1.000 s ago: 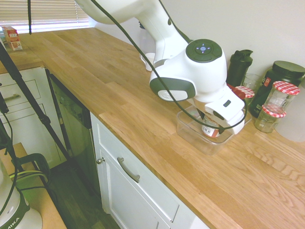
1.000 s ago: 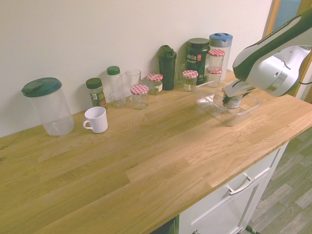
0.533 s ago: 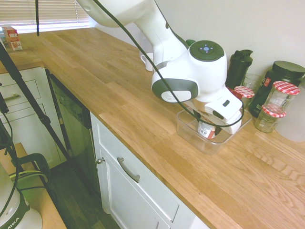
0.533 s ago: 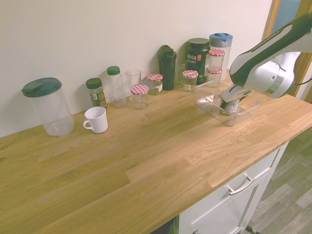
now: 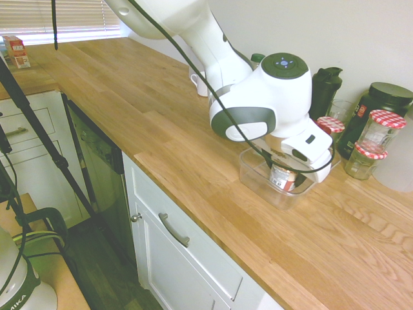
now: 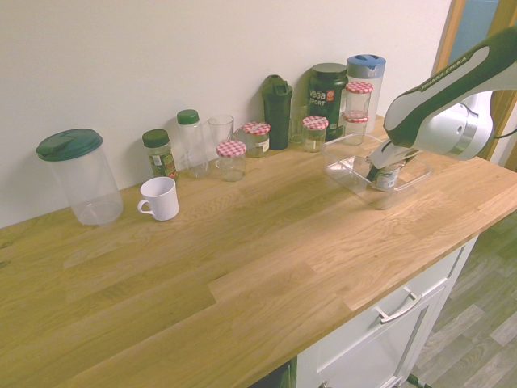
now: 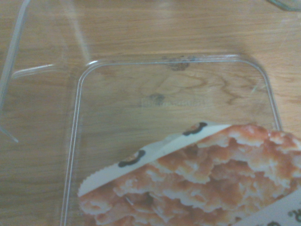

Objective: Put the cereal into the container

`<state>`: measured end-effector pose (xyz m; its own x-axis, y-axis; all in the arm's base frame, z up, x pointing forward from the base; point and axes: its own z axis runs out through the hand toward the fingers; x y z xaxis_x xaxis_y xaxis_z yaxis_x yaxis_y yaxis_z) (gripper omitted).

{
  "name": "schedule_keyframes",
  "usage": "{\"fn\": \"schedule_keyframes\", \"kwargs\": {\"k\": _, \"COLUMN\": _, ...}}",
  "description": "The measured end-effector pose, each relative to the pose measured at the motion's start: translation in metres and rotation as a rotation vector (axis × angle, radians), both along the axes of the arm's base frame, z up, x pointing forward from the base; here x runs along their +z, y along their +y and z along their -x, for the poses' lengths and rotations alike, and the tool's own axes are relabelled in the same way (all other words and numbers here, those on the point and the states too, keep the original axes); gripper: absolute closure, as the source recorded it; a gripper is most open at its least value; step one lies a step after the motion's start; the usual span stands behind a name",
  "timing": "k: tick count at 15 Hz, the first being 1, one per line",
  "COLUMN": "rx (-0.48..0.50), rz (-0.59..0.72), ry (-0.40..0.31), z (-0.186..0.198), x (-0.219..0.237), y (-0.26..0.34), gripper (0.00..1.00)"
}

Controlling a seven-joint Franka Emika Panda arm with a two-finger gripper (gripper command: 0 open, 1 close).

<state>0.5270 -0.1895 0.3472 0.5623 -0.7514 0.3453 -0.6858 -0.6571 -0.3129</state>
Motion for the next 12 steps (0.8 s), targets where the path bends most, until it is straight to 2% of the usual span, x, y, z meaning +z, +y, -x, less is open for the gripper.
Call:
{"fn": "schedule_keyframes", "kwargs": {"k": 2, "rx": -0.005, "rz": 0.002, "ry": 0.051, "z": -0.005, "x": 0.008, "y": -0.001, "gripper": 0.0}}
{"fn": "schedule_keyframes", "kwargs": {"k": 6, "rx": 0.003, "rz": -0.022, "ry": 0.196, "z": -0.008, "x": 0.05, "y": 0.003, "gripper": 0.0}}
{"fn": "schedule_keyframes", "kwargs": {"k": 8, "rx": 0.007, "rz": -0.037, "ry": 0.215, "z": -0.008, "x": 0.07, "y": 0.009, "gripper": 0.0}}
{"fn": "schedule_keyframes", "kwargs": {"k": 12, "rx": 0.01, "rz": -0.025, "ry": 0.225, "z": -0.009, "x": 0.073, "y": 0.011, "gripper": 0.0}}
